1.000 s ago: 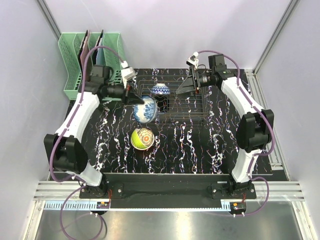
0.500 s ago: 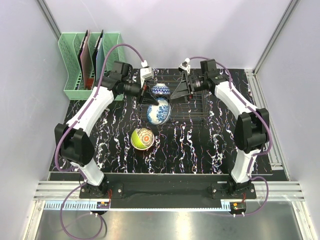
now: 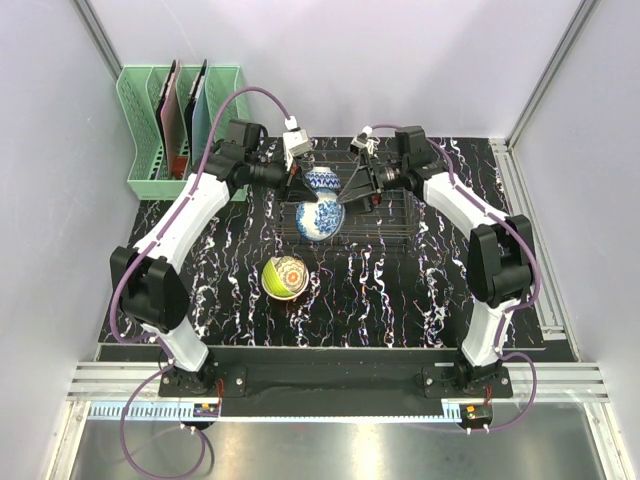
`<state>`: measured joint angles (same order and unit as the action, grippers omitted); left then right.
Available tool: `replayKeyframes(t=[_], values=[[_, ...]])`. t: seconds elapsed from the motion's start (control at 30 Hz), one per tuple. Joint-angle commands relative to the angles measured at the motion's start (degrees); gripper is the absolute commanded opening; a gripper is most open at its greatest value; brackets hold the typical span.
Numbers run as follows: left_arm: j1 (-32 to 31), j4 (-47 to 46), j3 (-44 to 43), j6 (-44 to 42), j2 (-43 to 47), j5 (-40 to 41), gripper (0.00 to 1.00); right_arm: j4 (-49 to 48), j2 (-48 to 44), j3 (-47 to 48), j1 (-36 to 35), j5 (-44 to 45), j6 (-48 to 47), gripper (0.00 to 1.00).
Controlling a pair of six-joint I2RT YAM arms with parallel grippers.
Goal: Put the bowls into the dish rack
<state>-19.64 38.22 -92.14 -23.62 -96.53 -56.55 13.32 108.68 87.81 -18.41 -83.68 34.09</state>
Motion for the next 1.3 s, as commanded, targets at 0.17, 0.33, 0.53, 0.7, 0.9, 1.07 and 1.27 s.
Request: replayKeyframes(t=[0.17, 0.33, 0.53, 0.7, 0.9, 1.07, 1.27], values=[[-0.3, -8.8, -0.1, 3.4, 1.3, 1.9, 0.00, -10.4, -4.3, -2.5, -2.4, -2.4, 8.3, 1.00], [-0.2, -9.3, 0.4, 3.2, 1.4, 2.5, 0.00, -25.3, -4.9, -6.0, -2.9, -2.7, 17.5, 1.00], [-0.3, -10.0, 2.0, 3.1, 1.7, 2.8, 0.00, -58.8, -3.0, -10.6, -3.0, -3.4, 45.4, 0.98], [-0.2, -10.8, 4.0, 3.1, 2.7, 2.9, 0.00, -59.2, -2.7, -10.4, -2.9, -3.0, 45.5, 0.91], [-0.3, -11.3, 3.8, 3.5, 2.5, 2.9, 0.00, -59.6, -2.6, -10.3, -2.8, -2.5, 45.5, 0.82], [-0.3, -11.5, 3.8, 3.7, 2.2, 3.3, 0.00, -59.6, -2.6, -10.1, -2.8, -2.1, 45.6, 0.73], [-0.3, -11.8, 4.1, 3.9, 2.3, 3.9, 0.00, -59.6, -2.4, -10.6, -2.8, -1.1, 45.6, 0.42]])
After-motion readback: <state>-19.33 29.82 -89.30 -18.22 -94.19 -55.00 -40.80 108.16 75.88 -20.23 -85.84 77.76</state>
